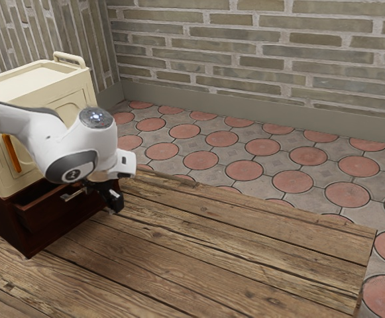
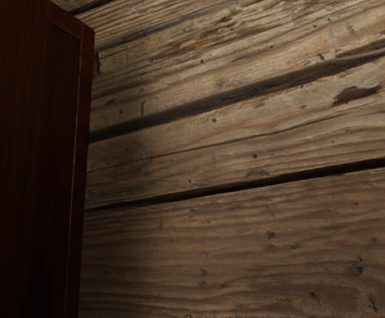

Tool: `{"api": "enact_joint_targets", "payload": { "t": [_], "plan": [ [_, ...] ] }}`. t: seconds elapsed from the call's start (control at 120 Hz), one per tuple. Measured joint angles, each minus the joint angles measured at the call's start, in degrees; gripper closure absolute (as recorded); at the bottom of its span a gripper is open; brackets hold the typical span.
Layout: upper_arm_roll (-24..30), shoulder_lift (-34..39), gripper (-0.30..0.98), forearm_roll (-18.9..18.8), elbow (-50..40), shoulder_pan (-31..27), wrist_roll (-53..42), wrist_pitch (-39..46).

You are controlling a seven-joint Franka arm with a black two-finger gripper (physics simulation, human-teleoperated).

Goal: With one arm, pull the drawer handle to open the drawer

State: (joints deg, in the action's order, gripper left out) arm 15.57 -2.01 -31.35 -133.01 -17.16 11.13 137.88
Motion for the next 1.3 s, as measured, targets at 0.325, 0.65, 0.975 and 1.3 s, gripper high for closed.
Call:
{"api": "enact_joint_targets", "payload": {
  "t": [0.325,0.65,0.975,1.3],
  "plan": [
    [-1.8,0.5,0.0,-0.1,1.5,2.7,0.6,0.2],
    [-3.6,-2.1,0.0,-0.3,3.2,-1.2,0.3,0.5],
    [-3.5,-2.3,0.0,-0.2,2.8,-1.1,0.1,0.7],
    [-1.0,-1.2,0.01,0.1,0.8,-0.6,0.6,0.8]
  ]
}}
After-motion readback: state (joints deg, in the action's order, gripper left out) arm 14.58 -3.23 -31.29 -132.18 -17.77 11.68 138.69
